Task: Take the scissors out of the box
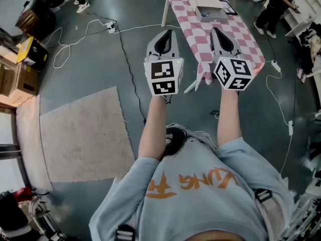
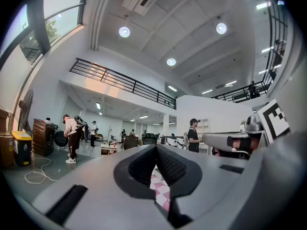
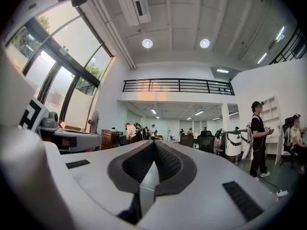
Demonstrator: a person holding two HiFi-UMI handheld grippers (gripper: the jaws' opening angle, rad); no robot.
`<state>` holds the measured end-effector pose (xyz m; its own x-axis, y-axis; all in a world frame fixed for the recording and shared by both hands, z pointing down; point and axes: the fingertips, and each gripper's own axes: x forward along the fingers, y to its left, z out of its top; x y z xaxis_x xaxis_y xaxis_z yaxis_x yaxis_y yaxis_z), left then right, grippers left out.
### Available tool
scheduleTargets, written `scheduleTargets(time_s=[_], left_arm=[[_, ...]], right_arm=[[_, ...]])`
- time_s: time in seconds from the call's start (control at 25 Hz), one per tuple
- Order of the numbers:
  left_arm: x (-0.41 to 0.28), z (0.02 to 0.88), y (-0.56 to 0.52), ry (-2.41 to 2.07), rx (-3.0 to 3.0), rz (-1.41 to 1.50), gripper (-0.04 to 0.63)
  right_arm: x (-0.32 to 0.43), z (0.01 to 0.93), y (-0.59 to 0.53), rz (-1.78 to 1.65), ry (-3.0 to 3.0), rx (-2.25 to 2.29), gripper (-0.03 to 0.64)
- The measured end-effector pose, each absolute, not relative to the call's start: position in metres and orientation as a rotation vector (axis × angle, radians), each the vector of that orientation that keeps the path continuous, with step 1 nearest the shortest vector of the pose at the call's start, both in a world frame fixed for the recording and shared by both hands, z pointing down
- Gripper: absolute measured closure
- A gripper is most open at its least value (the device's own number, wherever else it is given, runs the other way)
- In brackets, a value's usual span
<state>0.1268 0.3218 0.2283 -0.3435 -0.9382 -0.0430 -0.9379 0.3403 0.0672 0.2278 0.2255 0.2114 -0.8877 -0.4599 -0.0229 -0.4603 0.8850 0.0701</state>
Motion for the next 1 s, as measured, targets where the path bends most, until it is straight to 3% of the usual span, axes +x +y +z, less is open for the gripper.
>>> scheduleTargets(time_s=[1.0], left_arm=[[0.080, 0.253, 0.315, -2.462, 1.856, -0.158, 0.578]], right_arm=[[0.204, 0.235, 0.215, 0.036, 3.017, -0.949, 0.620]])
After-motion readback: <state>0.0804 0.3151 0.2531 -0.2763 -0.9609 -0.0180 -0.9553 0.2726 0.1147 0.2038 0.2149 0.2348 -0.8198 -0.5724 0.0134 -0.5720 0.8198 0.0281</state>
